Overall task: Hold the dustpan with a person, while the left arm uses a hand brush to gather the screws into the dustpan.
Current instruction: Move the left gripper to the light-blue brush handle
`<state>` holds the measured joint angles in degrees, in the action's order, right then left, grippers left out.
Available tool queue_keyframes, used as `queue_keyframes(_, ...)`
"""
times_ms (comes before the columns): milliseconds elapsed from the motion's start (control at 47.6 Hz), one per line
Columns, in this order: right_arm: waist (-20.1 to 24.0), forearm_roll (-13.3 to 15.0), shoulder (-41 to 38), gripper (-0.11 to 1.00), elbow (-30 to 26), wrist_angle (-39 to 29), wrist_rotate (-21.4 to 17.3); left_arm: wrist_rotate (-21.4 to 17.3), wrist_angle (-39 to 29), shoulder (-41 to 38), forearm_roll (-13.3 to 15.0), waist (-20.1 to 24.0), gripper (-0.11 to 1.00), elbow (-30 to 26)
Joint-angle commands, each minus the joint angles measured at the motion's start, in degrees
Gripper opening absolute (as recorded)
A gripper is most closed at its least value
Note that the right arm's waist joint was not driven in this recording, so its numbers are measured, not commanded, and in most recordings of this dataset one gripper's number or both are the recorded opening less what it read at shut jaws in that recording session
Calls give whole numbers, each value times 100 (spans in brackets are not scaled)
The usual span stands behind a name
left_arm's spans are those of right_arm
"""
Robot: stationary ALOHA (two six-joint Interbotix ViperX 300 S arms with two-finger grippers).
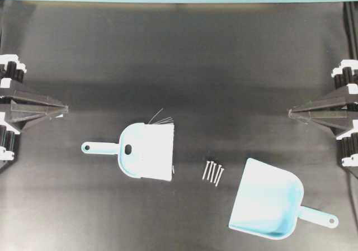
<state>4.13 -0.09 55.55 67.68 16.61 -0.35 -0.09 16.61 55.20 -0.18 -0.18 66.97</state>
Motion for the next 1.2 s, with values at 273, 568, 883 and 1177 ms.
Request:
queue_keyframes(273, 0, -9, 879, 0, 272, -1494, 105, 9, -1055, -325, -255, -35, 0, -141)
queue_keyframes(568, 0, -18, 2522, 0, 756, -3023, 88, 26, -1362, -1178, -255, -35, 0, -176)
queue_keyframes(883, 0, 0, 3322, 0, 1257, -2856, 202, 70, -870, -2426, -255, -44, 0, -176)
queue_keyframes(1177, 0, 0, 3313, 0, 1274, -2962, 193, 185, 1556, -3155, -255, -114, 67, 686)
